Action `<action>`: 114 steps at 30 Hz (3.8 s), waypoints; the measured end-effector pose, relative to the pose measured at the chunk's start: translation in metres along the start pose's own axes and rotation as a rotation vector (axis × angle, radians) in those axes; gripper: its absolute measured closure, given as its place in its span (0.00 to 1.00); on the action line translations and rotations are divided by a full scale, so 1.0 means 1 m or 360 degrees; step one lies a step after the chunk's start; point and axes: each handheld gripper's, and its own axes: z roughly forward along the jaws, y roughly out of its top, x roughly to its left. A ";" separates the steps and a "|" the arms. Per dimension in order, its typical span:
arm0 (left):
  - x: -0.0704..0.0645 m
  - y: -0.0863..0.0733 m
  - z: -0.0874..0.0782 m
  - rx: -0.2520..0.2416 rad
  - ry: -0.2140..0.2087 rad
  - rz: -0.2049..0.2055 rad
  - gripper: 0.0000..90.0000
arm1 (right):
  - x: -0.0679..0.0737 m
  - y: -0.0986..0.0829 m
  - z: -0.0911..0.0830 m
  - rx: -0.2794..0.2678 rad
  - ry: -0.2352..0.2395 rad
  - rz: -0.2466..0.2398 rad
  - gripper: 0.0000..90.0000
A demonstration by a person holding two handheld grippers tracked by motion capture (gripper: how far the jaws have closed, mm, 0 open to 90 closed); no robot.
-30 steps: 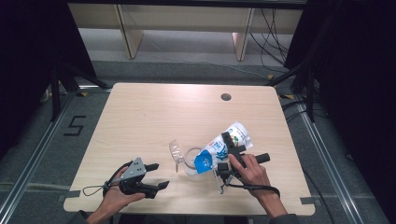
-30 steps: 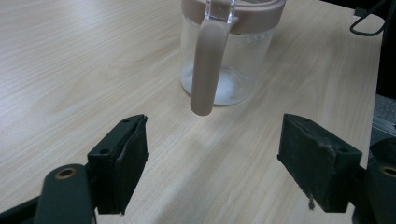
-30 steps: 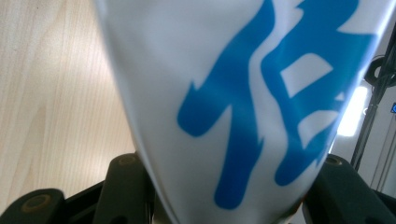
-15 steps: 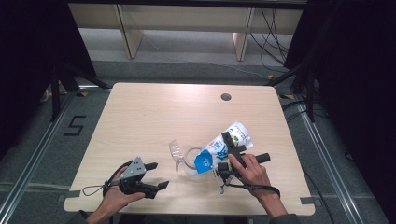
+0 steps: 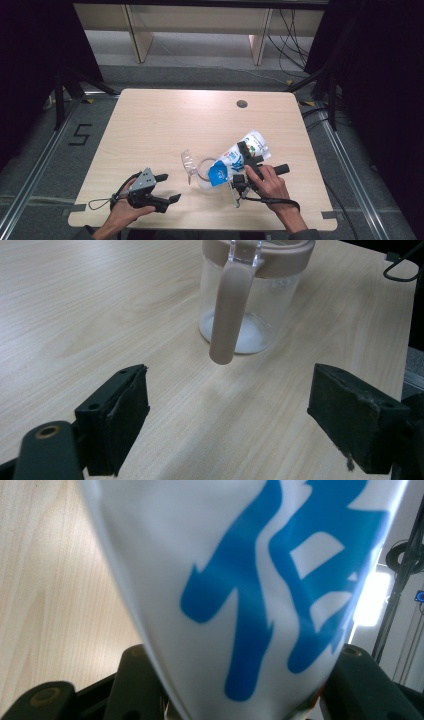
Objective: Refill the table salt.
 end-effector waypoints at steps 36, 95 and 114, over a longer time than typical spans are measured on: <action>0.000 0.000 0.000 0.0016 0.0000 0.0041 0.18 | 0.000 0.002 0.001 -0.0028 0.0007 0.0008 0.62; 0.001 0.001 0.000 0.0021 0.0007 0.0048 0.18 | -0.003 0.002 0.000 -0.0029 0.0023 0.0022 0.67; 0.001 0.000 0.002 0.0022 -0.0009 0.0048 0.18 | -0.005 0.001 0.001 -0.0016 0.0036 0.0008 0.68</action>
